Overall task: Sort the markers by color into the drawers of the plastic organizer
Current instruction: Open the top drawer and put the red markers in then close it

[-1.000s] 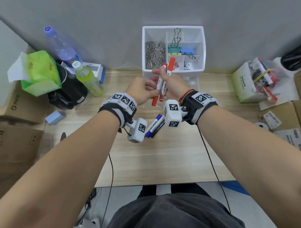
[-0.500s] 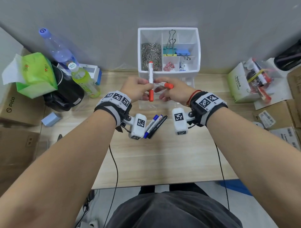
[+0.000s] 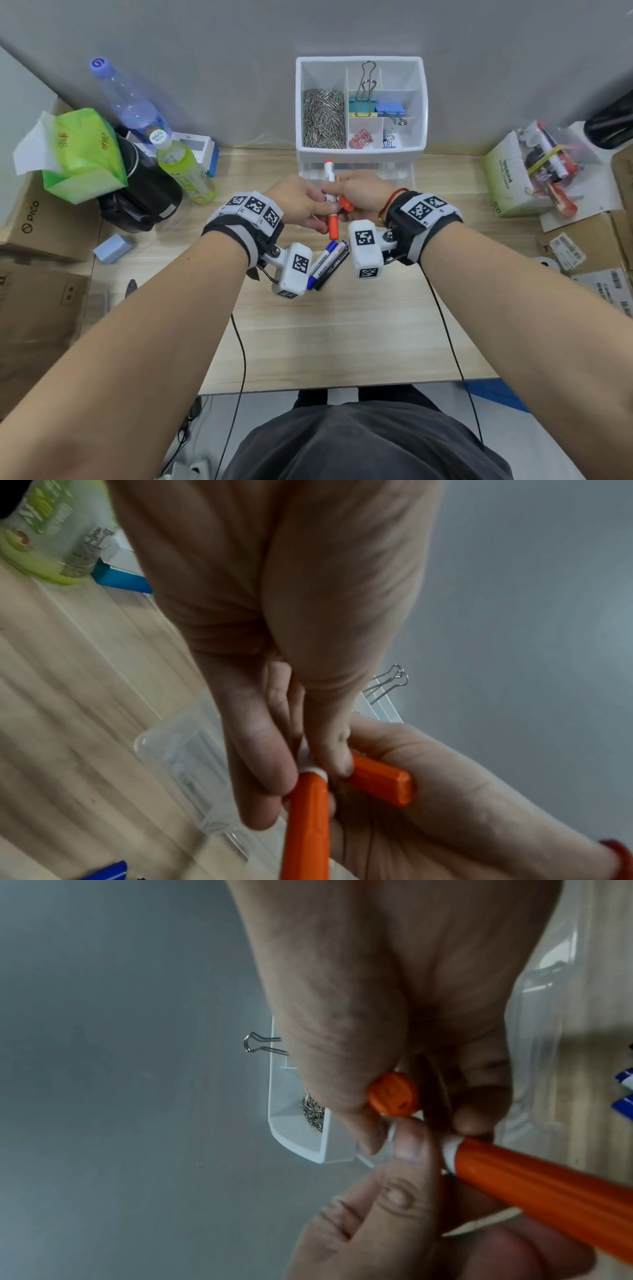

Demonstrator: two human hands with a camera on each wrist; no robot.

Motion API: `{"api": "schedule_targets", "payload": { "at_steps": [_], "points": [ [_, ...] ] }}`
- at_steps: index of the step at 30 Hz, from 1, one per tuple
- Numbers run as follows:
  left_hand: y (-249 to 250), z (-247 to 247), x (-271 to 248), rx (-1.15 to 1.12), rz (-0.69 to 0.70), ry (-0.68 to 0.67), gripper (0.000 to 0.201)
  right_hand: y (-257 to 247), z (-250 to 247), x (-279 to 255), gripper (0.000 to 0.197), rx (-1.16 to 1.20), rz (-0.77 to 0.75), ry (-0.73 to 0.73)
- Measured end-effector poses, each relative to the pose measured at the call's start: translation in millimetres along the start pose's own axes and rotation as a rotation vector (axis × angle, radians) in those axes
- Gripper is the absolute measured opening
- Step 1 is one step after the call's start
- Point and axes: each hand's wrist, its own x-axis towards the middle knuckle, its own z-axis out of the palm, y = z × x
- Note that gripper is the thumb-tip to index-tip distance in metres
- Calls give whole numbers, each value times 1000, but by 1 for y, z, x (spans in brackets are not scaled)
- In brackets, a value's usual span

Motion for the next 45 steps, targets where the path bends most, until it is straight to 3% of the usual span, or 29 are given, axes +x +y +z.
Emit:
{"api": "schedule_targets", "payload": {
  "at_steps": [2,5,6,10,13,15,18,19,22,23,25,28,31,37,41,45],
  "points": [
    [-2,-5,1,41,-4,145,33,-1,-3,6,27,-74,28,5],
    [-10,-18,6,254,35,501,27,-5,-5,15,22,-194,59,16],
    [-13,-21,8,278,24,531,30,-7,-5,18,24,-254,69,24],
    [-22,-20,14,137,-70,382,50,-13,2,23,45,-437,149,107],
    [-28,-17,17,126,-30,338,58,-8,9,32,60,-273,189,174],
    [-33,-18,17,147,-8,307,66,-1,12,39,81,-176,154,220],
    [-39,-19,15,171,0,241,82,15,7,58,93,-57,113,330],
    [-40,-20,13,172,-1,226,89,10,9,53,90,-38,89,370],
    [-40,-20,12,232,8,202,117,3,7,45,46,-120,35,413],
    [-39,-19,12,271,15,196,117,2,6,44,38,-147,38,402],
    [-38,-16,13,327,21,216,107,3,3,44,39,-196,49,395],
    [-38,-14,14,364,34,250,102,2,-1,47,54,-223,113,396],
    [-37,-13,13,380,38,242,102,-1,-6,43,46,-273,182,351],
    [-37,-14,15,378,48,242,100,0,-2,45,30,-89,71,334],
    [-35,-15,18,390,59,257,87,5,4,55,39,-161,53,344],
    [-40,-18,19,410,60,229,102,0,9,50,40,-383,44,324]
  ]
}}
